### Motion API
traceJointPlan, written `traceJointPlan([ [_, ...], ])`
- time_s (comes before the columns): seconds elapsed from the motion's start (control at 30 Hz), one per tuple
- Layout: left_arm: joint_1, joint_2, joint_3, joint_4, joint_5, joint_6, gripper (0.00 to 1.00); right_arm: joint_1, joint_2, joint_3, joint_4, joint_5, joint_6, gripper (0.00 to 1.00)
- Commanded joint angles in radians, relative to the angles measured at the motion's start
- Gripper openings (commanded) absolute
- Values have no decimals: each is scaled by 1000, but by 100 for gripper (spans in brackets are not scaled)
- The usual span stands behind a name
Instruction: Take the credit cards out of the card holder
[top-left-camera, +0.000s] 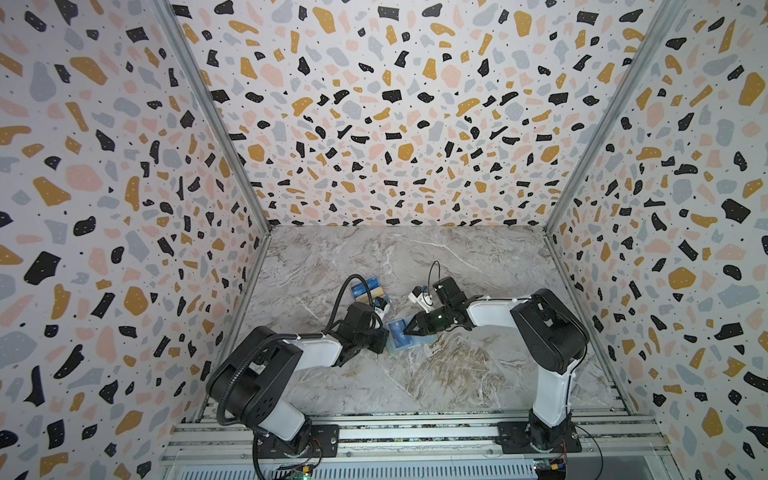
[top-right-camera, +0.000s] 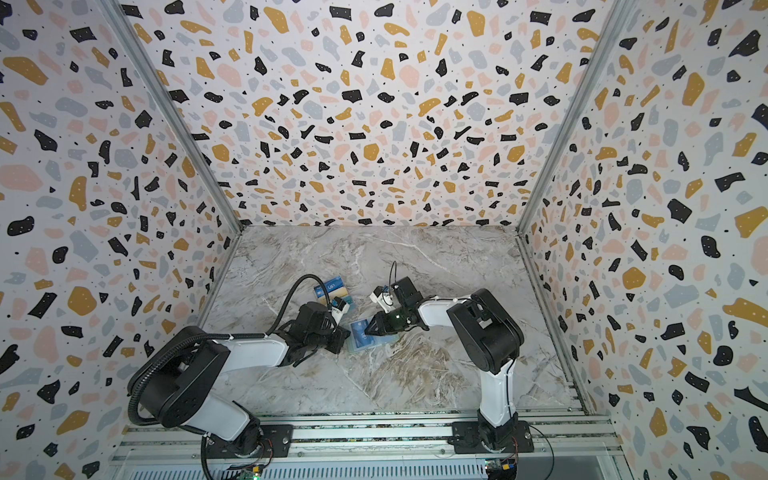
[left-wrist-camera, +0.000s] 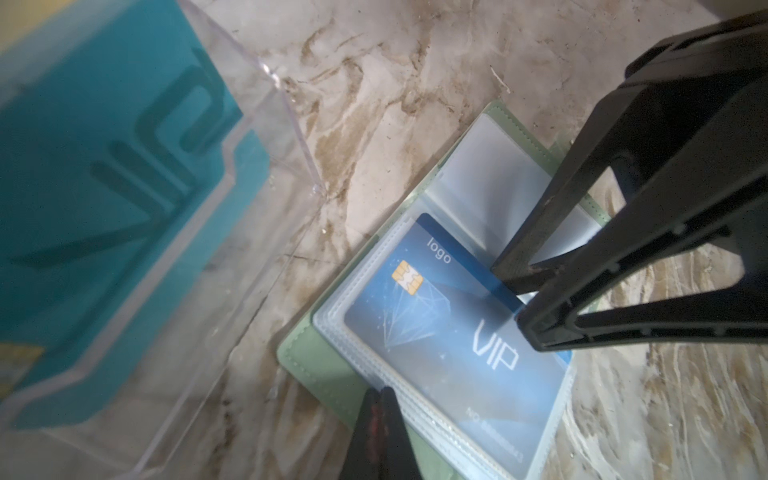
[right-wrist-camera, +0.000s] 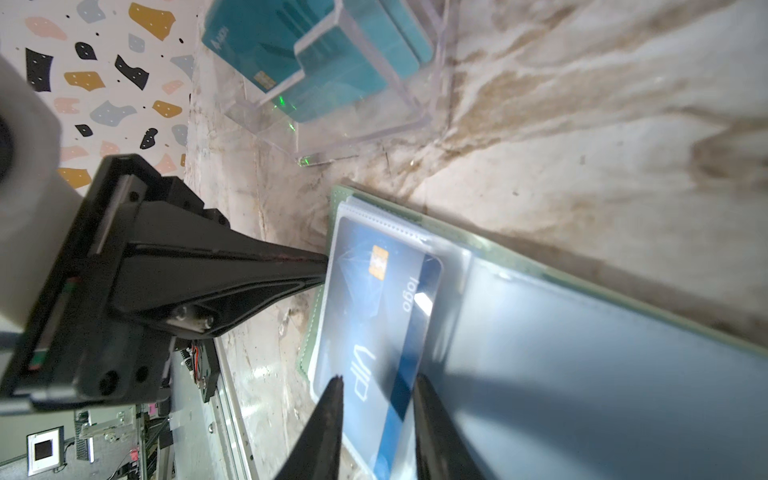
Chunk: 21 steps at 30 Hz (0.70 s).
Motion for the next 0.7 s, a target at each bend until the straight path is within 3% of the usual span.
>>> traceJointPlan([
  [0.0, 4, 5, -24, 16, 2, -9, 0, 1, 14, 26, -15, -53, 12, 30],
  [0.67, 4, 7, -55, 27, 3, -36, 0, -28, 37, -17, 156, -232, 132, 28],
])
